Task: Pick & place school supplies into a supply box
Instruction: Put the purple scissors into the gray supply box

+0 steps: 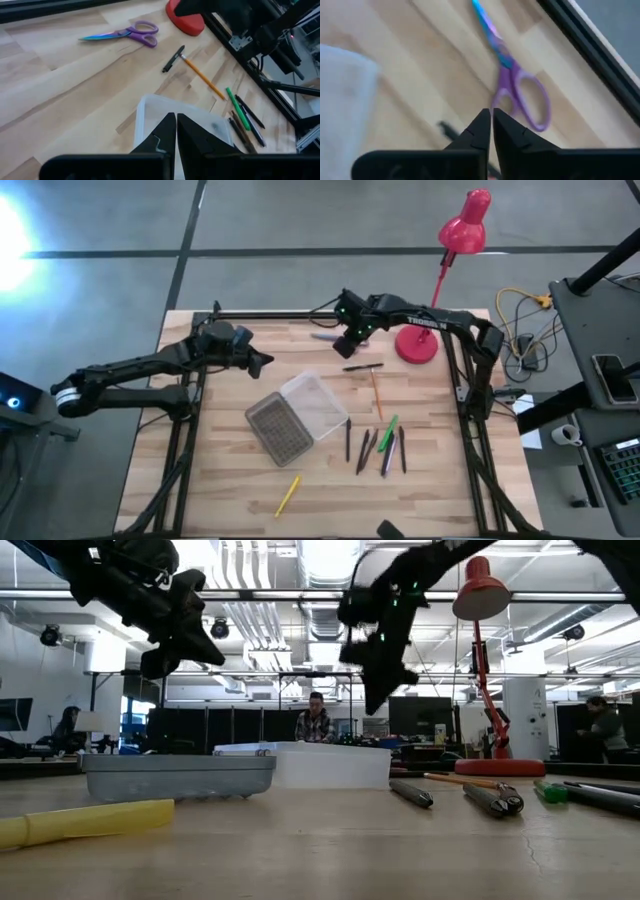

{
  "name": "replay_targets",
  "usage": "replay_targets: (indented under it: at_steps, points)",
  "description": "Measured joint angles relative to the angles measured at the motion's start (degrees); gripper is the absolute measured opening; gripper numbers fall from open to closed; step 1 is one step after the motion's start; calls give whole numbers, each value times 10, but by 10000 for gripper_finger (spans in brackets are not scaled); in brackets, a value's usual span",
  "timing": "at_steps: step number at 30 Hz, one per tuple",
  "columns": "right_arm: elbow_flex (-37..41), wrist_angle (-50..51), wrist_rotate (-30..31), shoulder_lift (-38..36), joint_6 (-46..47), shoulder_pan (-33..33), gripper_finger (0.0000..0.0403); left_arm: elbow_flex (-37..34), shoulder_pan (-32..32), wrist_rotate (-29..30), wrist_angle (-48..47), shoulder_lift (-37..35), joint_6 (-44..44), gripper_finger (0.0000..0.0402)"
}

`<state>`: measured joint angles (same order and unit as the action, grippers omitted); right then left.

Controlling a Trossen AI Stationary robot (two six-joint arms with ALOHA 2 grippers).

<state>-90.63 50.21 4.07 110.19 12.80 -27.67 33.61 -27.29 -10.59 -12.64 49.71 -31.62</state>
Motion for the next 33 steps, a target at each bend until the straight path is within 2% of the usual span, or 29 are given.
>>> replay_targets:
  at_steps: [4, 8, 12, 15, 18, 28, 33]
  points:
    - [1, 18, -41, 59, -2, -20, 61, 0, 0, -4, 0, 0, -3, 0]
    - [1, 21, -52, 103, -39, -31, 117, 0, 0, -18, 0, 0, -17, 0]
    - [1, 19, -15, 112, -136, -32, 160, 0, 0, -29, -5, 1, -21, 0]
    - [0, 11, -1, 114, -179, -36, 175, 0, 0, -29, -5, 1, -22, 0]
    - [0, 4, -29, 114, -184, -51, 174, 0, 0, -29, -5, 1, -22, 0]
    - [-2, -32, -28, 132, -189, -59, 128, -12, 0, -28, -4, 1, -22, 0]
    - [-4, -34, -25, 131, -169, -57, 121, -16, 0, -27, -4, 1, -22, 0]
